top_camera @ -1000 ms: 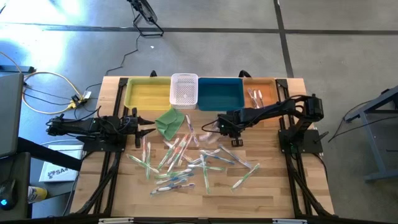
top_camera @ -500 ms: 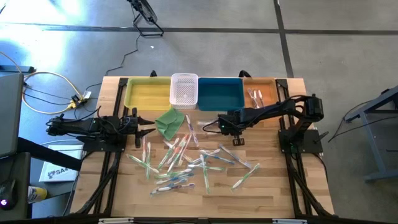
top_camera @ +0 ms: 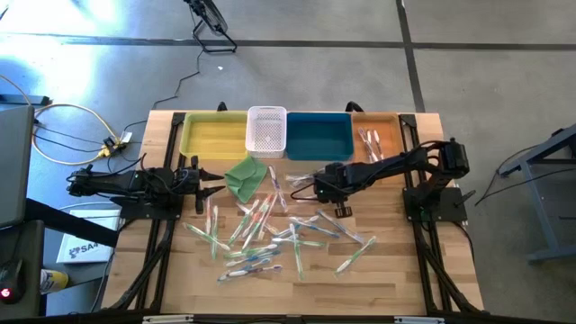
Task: Pick & Place Toothbrushes
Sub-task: Put the violet toothbrush into the orange bin
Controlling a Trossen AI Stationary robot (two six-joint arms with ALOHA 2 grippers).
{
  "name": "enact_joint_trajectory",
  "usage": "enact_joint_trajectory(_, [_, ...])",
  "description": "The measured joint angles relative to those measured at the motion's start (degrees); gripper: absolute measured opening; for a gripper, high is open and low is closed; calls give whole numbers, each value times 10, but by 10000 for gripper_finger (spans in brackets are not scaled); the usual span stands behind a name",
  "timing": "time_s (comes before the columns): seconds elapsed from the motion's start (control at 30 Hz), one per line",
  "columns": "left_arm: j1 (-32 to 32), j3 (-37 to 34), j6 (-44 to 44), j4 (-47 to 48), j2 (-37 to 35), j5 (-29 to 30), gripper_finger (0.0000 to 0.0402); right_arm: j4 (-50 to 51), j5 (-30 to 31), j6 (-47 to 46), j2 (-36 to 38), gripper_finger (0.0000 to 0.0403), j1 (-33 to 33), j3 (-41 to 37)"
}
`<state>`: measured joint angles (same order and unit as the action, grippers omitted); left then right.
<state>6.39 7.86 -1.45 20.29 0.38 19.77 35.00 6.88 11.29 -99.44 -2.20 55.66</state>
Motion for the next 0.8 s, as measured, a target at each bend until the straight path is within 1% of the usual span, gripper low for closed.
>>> enact_joint_trajectory(0.13, [0,0,-3,0,0,0,136,-1,-28,-5,9,3,-1,19])
enact_joint_trajectory(0.37, [0,0,-3,0,0,0,136,0,-30,-8,63,3,-15,29])
enact_joint_trajectory(0.7, [0,0,-3,0,0,0,136,-2,-19,-22,198,3,-31,29])
enact_joint_trajectory(0.8, [0,0,-3,0,0,0,136,14,-20,-22,241,3,-49,25])
